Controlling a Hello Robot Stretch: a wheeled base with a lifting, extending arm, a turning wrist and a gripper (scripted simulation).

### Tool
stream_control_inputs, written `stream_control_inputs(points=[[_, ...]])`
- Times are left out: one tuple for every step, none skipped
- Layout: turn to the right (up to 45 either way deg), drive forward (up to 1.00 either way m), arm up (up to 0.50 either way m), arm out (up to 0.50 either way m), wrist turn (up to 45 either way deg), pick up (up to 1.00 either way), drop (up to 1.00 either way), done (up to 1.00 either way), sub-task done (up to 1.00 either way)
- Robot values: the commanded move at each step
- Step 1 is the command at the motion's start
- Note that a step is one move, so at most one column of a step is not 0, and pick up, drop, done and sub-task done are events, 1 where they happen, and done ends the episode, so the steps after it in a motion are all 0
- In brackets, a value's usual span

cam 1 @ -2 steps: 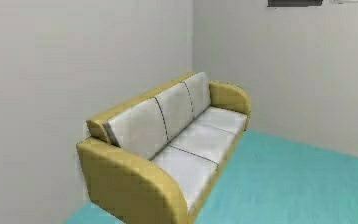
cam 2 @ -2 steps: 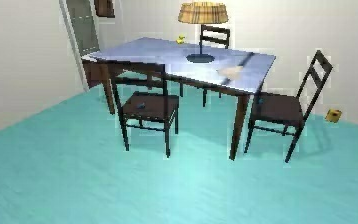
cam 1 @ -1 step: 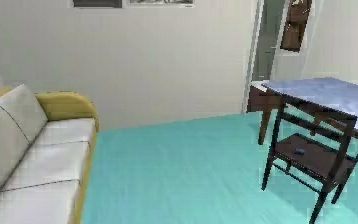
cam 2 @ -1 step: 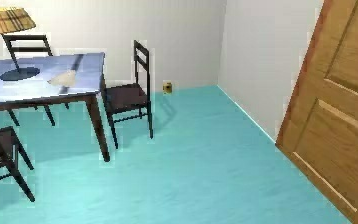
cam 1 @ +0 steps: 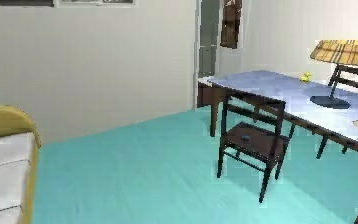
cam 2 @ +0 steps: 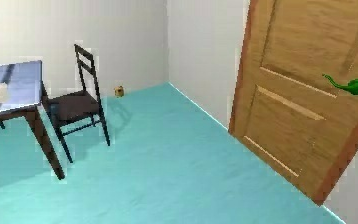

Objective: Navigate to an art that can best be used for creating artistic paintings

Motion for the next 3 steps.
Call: stream_control_inputs(points=[[0.0,1.00,0.00,0.00,0.0,0.00,0.00,0.00,0.00],[0.0,1.00,0.00,0.00,0.0,0.00,0.00,0.00,0.00],[3.0,0.00,0.00,0.00,0.0,0.00,0.00,0.00,0.00]])
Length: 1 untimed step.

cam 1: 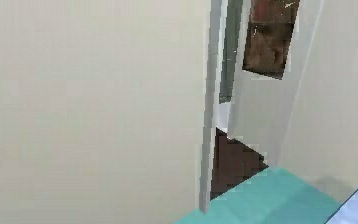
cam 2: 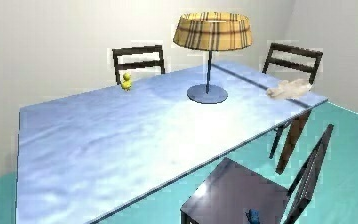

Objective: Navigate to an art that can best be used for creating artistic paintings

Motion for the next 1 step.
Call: stream_control_inputs(points=[[0.0,0.60,0.00,0.00,0.0,0.00,0.00,0.00,0.00]])
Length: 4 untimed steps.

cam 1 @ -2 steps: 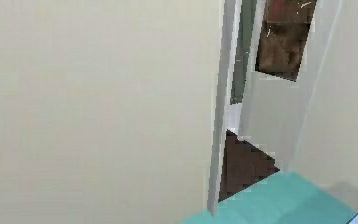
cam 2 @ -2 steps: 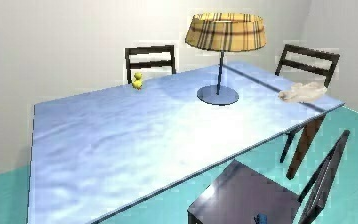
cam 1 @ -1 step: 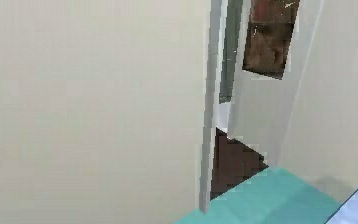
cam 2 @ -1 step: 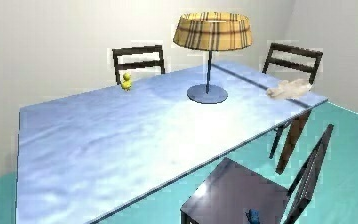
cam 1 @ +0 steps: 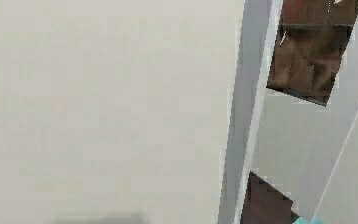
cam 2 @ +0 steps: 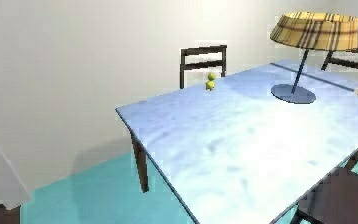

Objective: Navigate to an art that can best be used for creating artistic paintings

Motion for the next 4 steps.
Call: stream_control_inputs(points=[[45.0,0.00,0.00,0.00,0.0,0.00,0.00,0.00,0.00],[12.0,0.00,0.00,0.00,0.0,0.00,0.00,0.00,0.00],[0.0,0.45,0.00,0.00,0.0,0.00,0.00,0.00,0.00],[-30.0,0.00,0.00,0.00,0.0,0.00,0.00,0.00,0.00]])
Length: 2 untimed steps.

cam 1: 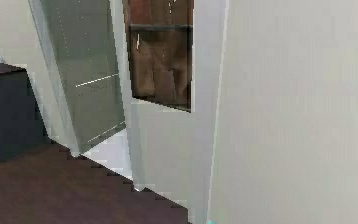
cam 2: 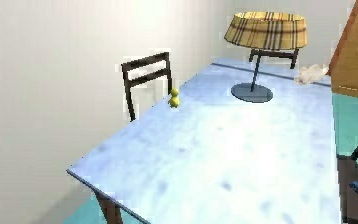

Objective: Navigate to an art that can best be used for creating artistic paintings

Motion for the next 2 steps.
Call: stream_control_inputs(points=[[0.0,0.45,0.00,0.00,0.0,0.00,0.00,0.00,0.00],[-45.0,0.00,0.00,0.00,0.0,0.00,0.00,0.00,0.00]])
